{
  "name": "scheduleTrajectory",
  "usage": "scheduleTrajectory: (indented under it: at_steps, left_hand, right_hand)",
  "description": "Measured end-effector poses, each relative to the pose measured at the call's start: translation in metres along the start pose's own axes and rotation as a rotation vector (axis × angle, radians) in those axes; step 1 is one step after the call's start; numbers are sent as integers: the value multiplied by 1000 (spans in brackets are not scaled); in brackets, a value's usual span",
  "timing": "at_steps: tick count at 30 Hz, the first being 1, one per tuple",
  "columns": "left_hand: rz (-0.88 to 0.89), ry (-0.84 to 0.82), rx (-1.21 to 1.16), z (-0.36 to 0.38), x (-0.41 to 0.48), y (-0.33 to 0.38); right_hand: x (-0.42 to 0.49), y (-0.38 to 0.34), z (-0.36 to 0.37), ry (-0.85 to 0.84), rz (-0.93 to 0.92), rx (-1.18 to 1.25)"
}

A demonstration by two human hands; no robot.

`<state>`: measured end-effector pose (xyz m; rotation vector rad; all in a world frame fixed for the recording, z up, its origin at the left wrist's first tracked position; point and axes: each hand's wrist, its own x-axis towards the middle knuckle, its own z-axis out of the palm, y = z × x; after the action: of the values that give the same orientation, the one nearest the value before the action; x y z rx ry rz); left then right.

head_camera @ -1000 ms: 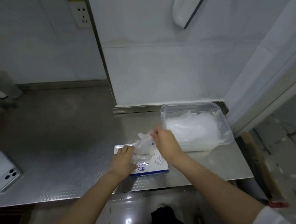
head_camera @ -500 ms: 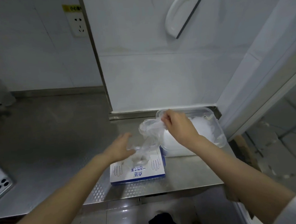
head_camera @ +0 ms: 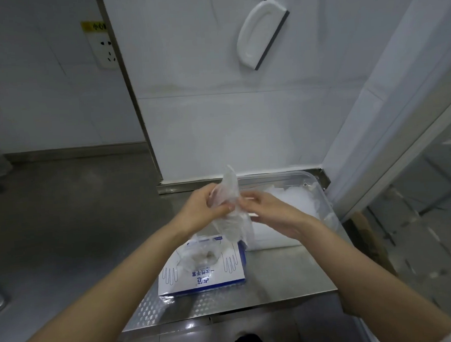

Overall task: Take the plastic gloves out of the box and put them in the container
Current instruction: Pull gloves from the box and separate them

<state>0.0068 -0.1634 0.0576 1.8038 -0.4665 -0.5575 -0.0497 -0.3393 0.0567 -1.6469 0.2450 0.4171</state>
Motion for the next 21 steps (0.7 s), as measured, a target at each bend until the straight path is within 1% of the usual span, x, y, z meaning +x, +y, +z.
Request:
scheduleTrajectory:
  at_steps: [2,3,4,8,10,13,16,17,19,20,21]
  left_hand:
    - [5,-24,-60,3,2,3]
    - [10,-22,-89,4,2,4]
    - [12,-6,-118,5,3,4]
    - [-20,96,-120,7,5,2]
    - [-57,144,-106,10,5,-1]
    - [-108,185,-136,15,5,-9]
    - [-172,213,-230,16,5,-15]
    - [-209,221,-262,16,6,-16]
    - [-275,212,-342,12,9,-21]
    - [-286,165,-393,8,11,-21]
    - [-292,81,-444,5,14,-20]
  right_hand:
    - [-3,3,0,-98,-19,46]
    - [-5,2,1,-112,-44,83]
    - [-6,2,1,-93,-74,119]
    - [-6,1,-3,157,-103,226]
    - [-4,2,-7,226,-107,263]
    - [-5,3,-13,337,-109,244]
    - [-6,5,-21,373,-149,400]
    - [-6,5,-25,389,-154,395]
    - [-8,1,-32,421,-164,324]
    - [-9,0,-37,429,-176,288]
    - [-9,-2,-42,427,-181,247]
